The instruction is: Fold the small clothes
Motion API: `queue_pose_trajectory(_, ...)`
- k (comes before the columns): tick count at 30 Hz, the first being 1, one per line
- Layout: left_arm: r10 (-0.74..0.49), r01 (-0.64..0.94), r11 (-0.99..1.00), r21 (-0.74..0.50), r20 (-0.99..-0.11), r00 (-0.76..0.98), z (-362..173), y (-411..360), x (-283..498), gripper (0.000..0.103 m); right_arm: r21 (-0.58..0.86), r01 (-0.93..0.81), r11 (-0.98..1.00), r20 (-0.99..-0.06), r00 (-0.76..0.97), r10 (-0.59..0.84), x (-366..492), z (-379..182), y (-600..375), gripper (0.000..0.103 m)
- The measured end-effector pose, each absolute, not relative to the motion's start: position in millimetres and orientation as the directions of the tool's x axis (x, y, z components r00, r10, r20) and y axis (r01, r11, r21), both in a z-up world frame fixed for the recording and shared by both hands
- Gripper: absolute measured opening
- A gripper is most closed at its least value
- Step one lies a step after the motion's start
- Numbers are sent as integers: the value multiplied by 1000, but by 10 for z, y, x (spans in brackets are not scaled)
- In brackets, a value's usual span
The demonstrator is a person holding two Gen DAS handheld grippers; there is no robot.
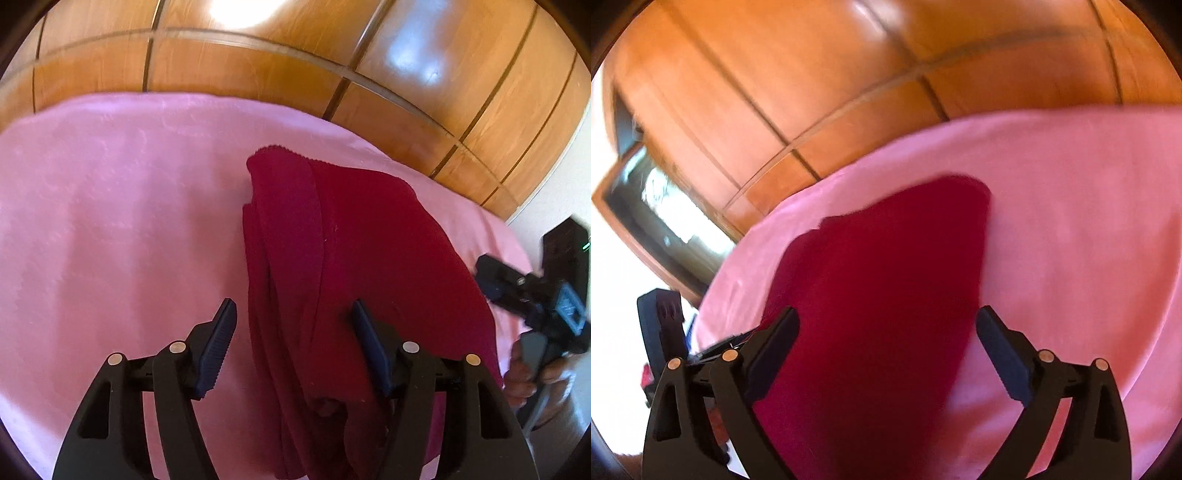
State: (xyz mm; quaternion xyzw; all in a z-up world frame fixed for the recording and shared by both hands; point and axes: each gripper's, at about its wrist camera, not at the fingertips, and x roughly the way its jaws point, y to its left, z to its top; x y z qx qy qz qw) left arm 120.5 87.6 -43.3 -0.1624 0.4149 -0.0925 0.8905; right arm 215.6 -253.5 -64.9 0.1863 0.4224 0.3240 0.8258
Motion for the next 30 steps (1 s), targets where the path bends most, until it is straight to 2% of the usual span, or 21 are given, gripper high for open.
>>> queue_pose_trajectory(2, -342, 34, 910, -414, -700, 627, -496, 919, 1240, 63, 627, -363, 690, -569, 391, 723, 2211, -780, -2528, 88)
queue_pose_trajectory(7, -485, 31, 811, -585, -641, 594, -722, 1086, 1276, 61, 691, -342, 637, -549, 324, 770, 2299, -1011, -2427, 86)
queue_pose_trajectory(8, -528, 40, 776, -630, -614, 587, -761, 1114, 1279, 52, 691, -344, 636, -550, 322, 771, 2307, -1012, -2407, 79)
queue_pose_trajectory(9, -551, 45, 755, -654, -595, 586, -777, 1117, 1279, 51, 681, -348, 644, -559, 320, 765, 2299, -997, -2389, 71)
queue_pose_trajectory(10, -554, 48, 750, -660, -587, 590, -779, 1108, 1262, 47, 674, -356, 648, -563, 321, 762, 2287, -981, -2384, 67)
queue_pose_trajectory(12, -565, 78, 748, -659, -571, 596, -746, 1053, 1230, 41, 652, -384, 654, -562, 333, 757, 2223, -889, -2400, 51)
queue_pose_trajectory(14, -568, 94, 749, -656, -562, 601, -696, 998, 1191, 36, 633, -403, 661, -558, 354, 751, 2150, -788, -2405, 47)
queue_pose_trajectory(18, -601, 138, 729, -671, -531, 597, -562, 838, 1128, 34, 605, -433, 668, -524, 416, 744, 1960, -557, -2512, 45)
queue_pose_trajectory(25, -705, 303, 677, -670, -475, 526, -256, -35, 1328, 34, 557, -384, 737, -478, 577, 662, 1683, -214, -3391, 44)
queue_pose_trajectory(30, -725, 414, 686, -599, -510, 463, -96, -999, 1653, 34, 534, -248, 808, -495, 684, 537, 1696, -220, -4215, 47)
